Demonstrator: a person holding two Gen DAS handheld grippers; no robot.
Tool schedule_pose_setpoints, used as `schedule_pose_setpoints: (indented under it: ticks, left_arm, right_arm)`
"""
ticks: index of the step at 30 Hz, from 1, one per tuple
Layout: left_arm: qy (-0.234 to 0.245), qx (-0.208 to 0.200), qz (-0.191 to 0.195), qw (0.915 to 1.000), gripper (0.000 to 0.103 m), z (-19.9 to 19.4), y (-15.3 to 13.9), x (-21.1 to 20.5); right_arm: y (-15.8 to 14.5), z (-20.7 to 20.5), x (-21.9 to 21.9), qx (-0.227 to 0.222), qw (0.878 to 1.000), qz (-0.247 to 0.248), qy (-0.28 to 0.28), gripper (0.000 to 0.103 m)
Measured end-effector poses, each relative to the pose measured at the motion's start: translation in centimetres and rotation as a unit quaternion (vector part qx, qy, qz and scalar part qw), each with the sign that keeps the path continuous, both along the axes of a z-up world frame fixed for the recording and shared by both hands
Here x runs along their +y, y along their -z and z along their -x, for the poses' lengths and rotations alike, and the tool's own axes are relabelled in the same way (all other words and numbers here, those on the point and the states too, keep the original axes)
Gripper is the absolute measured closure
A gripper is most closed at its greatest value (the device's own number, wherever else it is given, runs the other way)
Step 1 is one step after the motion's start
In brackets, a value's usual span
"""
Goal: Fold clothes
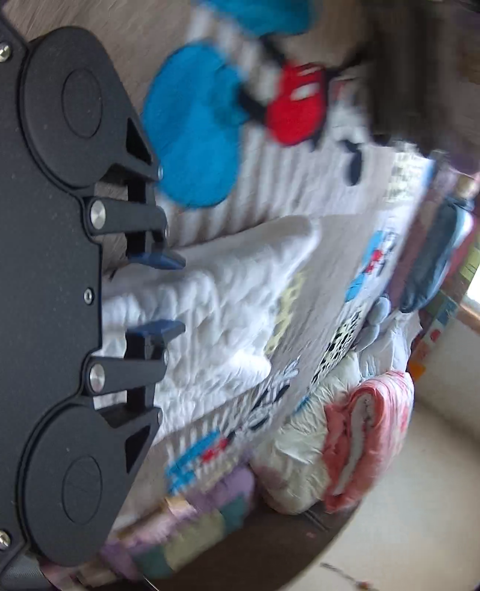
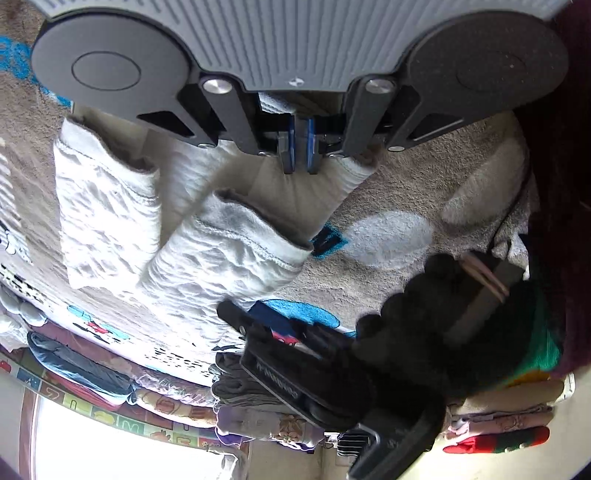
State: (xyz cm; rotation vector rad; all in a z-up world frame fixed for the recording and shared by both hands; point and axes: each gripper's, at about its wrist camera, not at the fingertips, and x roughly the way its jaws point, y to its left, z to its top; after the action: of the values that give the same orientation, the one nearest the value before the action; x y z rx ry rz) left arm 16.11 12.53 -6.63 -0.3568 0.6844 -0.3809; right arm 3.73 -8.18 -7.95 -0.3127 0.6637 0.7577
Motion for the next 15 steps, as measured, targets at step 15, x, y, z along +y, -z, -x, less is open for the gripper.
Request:
schedule_pose_setpoints:
  ticks: [15]
  left_arm:
    - [0.124, -0.042, -0.125, 0.9834, 0.075, -0.5, 1.8, -4.1]
  right_arm:
    - [-2.2, 1.8, 1.4, -0.056, 0.997, 0.047, 0.012, 0.096]
